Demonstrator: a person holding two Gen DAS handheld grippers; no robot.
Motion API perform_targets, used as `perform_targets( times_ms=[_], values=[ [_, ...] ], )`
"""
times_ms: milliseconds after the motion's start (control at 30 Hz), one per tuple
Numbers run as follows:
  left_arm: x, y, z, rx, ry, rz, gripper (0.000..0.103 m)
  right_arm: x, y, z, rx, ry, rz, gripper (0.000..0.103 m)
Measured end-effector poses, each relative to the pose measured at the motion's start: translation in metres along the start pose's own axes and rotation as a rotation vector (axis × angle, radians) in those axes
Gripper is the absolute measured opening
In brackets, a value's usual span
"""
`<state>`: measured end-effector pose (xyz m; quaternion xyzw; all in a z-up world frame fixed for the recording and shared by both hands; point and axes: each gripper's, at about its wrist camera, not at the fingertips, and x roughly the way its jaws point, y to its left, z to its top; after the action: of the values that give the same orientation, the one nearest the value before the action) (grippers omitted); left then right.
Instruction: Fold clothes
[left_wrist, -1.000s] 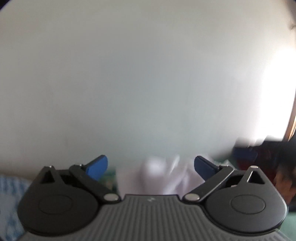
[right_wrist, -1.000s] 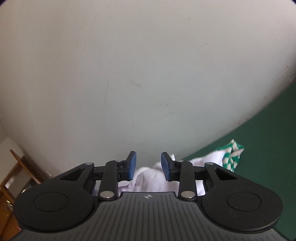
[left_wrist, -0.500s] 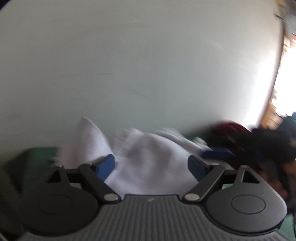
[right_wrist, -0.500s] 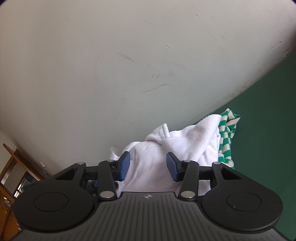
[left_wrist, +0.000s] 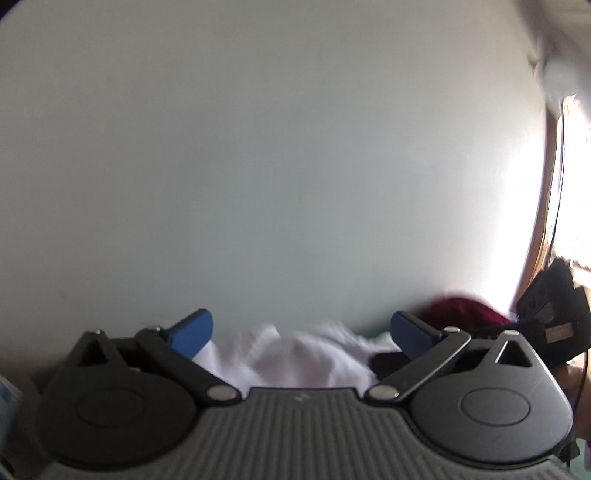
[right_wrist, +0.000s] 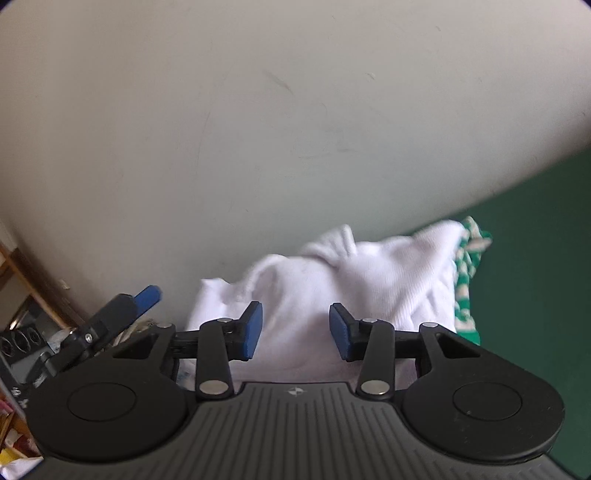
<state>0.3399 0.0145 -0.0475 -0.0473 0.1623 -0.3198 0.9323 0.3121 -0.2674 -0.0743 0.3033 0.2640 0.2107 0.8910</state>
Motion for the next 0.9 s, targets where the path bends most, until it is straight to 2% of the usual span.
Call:
perform_targets(
  times_ms=[133,267,300,367,433,467,500,567,600,633,667,733,800,833,867,900],
  values=[
    [0.024,0.032,-0.022,-0.089,0.124,0.139,0.098,0.001,-0.004,-0.004,0.013,-0.016,-0.026,0.042],
    [0.005,0.052,-0.039,-0.136,0.151,0.204,0.099,0.003,-0.008,-0.008,0.012,-0.017,-0.039,0.045],
    [-0.004,0.051,-0.038,-0.138,0.125,0.208,0.099,0.004,-0.009,-0.009,0.011,-0.017,-0.043,0.046],
    [-0.03,0.04,-0.028,-0.107,0.021,0.214,0.101,0.005,-0.011,-0.011,0.01,-0.017,-0.049,0.046],
    [-0.044,0.022,-0.017,-0.069,-0.09,0.151,0.102,0.006,-0.013,-0.013,0.01,-0.018,-0.056,0.045],
    [-0.045,0.013,-0.013,-0.051,-0.115,0.106,0.102,0.007,-0.014,-0.014,0.009,-0.018,-0.059,0.04],
    [-0.04,0.008,-0.011,-0.044,-0.105,0.075,0.102,0.008,-0.015,-0.015,0.009,-0.018,-0.062,0.033],
    [-0.016,0.007,-0.013,-0.059,-0.002,0.048,0.102,0.011,-0.026,-0.015,0.051,-0.008,-0.078,0.004],
    [-0.005,0.01,-0.017,-0.078,0.051,0.051,0.102,0.011,-0.031,-0.013,0.089,-0.006,-0.081,0.0],
    [0.004,0.019,-0.024,-0.115,0.102,0.073,0.102,0.006,-0.034,-0.011,0.137,-0.017,-0.072,0.0],
    [0.007,0.027,-0.031,-0.141,0.129,0.09,0.101,0.001,-0.035,-0.008,0.164,-0.037,-0.059,0.006],
    [0.001,0.039,-0.042,-0.159,0.121,0.12,0.102,-0.014,-0.029,-0.005,0.14,-0.112,-0.03,0.014],
    [-0.003,0.043,-0.046,-0.163,0.125,0.128,0.102,-0.014,-0.03,0.0,0.133,-0.157,-0.088,0.015],
    [-0.005,0.043,-0.047,-0.16,0.13,0.135,0.102,-0.011,-0.032,0.002,0.136,-0.17,-0.132,0.019],
    [-0.007,0.041,-0.046,-0.149,0.135,0.144,0.102,-0.004,-0.036,0.004,0.14,-0.149,-0.179,0.02],
    [-0.005,0.034,-0.044,-0.137,0.143,0.154,0.102,0.009,-0.044,0.005,0.137,-0.092,-0.215,0.02]
  ],
)
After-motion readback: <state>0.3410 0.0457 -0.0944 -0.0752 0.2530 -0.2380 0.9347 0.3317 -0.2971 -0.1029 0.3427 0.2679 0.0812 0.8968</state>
